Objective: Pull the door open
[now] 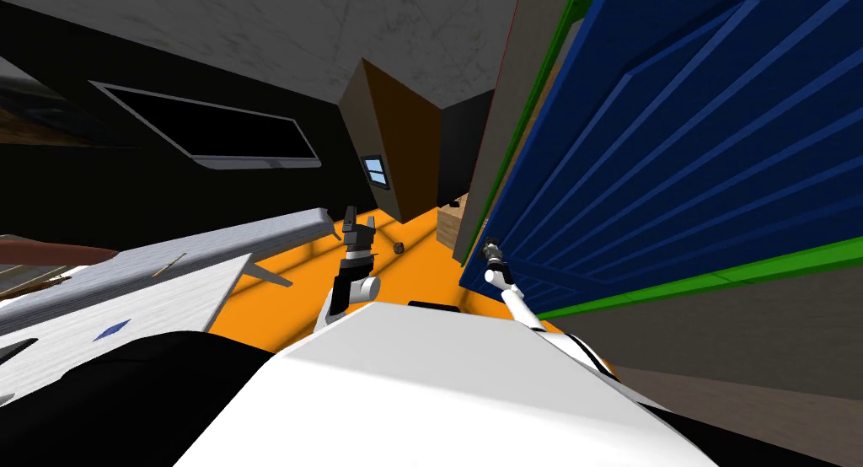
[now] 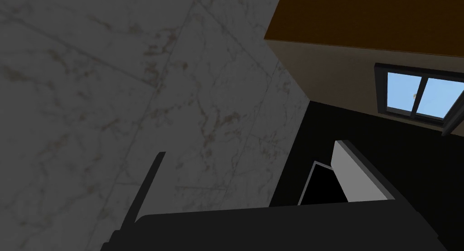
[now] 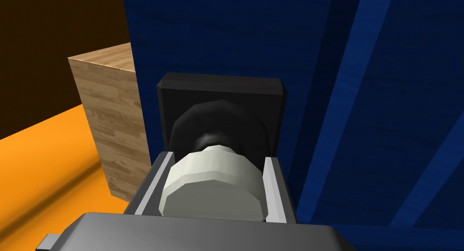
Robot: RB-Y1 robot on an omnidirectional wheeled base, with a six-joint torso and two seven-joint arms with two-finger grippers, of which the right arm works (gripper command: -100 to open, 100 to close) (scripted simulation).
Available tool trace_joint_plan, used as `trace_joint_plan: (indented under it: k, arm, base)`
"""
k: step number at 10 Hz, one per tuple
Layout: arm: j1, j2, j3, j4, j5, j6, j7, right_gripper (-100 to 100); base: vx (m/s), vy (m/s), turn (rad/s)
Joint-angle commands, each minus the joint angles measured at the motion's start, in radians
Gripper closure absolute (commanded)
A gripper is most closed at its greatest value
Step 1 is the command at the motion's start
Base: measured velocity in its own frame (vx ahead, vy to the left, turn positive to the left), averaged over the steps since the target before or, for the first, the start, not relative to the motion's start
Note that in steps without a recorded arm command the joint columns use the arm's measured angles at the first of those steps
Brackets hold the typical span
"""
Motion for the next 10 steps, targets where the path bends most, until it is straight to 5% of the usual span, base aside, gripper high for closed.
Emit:
trace_joint_plan:
  k: [1, 10]
  arm:
    - [0.001, -0.012, 0.022, -0.012, 0.006, -0.001, -0.029, 100]
    - [0.029, -0.063, 0.115, -0.053, 0.025, 0.002, -0.121, 100]
  base:
    - [-0.176, -0.106, 0.132]
    - [-0.192, -0.056, 0.094]
